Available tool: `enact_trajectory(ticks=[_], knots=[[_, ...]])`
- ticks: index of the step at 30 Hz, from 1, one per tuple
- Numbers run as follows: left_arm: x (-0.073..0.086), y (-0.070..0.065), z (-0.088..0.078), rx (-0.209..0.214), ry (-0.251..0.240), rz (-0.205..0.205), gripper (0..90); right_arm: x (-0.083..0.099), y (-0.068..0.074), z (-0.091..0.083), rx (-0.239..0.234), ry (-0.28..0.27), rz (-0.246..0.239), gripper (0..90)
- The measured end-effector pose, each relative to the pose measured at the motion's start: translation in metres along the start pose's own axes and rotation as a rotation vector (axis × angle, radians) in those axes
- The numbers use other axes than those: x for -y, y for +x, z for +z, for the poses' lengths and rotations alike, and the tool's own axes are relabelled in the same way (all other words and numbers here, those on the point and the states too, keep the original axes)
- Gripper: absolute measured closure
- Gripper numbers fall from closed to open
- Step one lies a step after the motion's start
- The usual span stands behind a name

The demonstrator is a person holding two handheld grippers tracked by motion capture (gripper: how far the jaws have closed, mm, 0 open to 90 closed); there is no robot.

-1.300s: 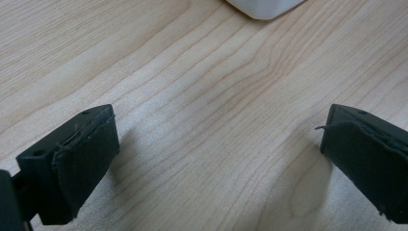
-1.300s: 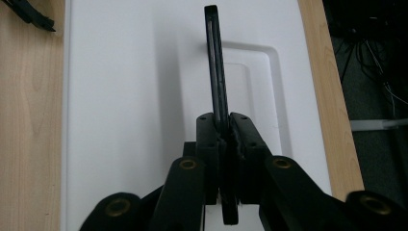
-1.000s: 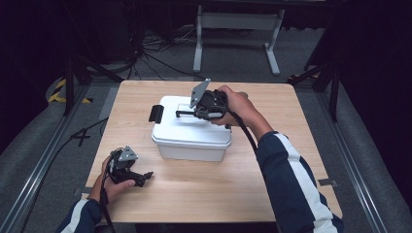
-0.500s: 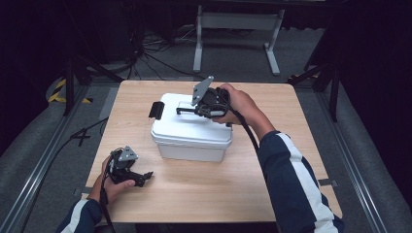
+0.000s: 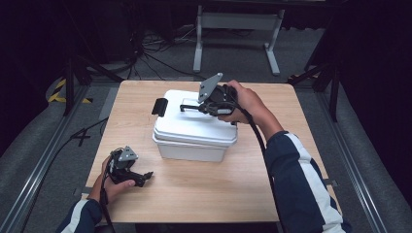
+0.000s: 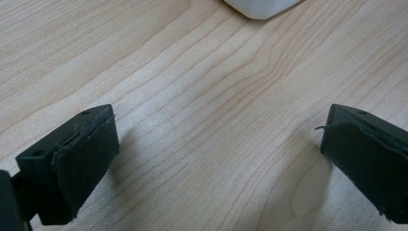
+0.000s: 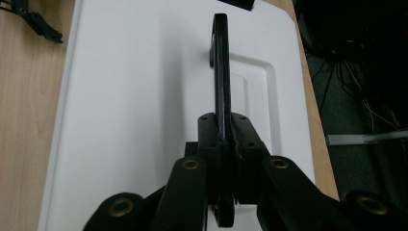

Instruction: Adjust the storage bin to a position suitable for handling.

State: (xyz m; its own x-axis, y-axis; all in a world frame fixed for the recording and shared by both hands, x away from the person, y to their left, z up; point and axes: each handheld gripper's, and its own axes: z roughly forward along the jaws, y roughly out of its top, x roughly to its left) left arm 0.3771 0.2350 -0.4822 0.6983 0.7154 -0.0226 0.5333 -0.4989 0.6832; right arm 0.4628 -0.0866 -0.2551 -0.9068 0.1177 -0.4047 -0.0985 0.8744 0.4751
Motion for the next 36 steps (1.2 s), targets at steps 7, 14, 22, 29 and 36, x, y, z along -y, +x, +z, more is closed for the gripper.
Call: enact_trajectory(ticks=[7, 14, 22, 29, 36], knots=[[0.000, 0.000, 0.000, 0.000, 0.000, -0.001, 0.3, 0.008, -0.001, -0.013, 0.017, -0.008, 0.007, 85.1], [0.000, 0.000, 0.000, 0.000, 0.000, -0.001, 0.3, 0.021, -0.001, -0.031, 0.039, -0.010, 0.019, 85.2], [0.000, 0.000, 0.000, -0.002, -0.004, -0.002, 0.3, 0.045, -0.002, -0.049, 0.070, -0.007, 0.060, 85.2], [0.000, 0.000, 0.000, -0.002, -0.002, 0.006, 0.3, 0.068, -0.005, -0.066, 0.095, -0.015, 0.092, 85.1], [0.000, 0.000, 0.000, -0.004, -0.003, 0.005, 0.3, 0.092, -0.006, -0.083, 0.125, -0.019, 0.128, 85.1]])
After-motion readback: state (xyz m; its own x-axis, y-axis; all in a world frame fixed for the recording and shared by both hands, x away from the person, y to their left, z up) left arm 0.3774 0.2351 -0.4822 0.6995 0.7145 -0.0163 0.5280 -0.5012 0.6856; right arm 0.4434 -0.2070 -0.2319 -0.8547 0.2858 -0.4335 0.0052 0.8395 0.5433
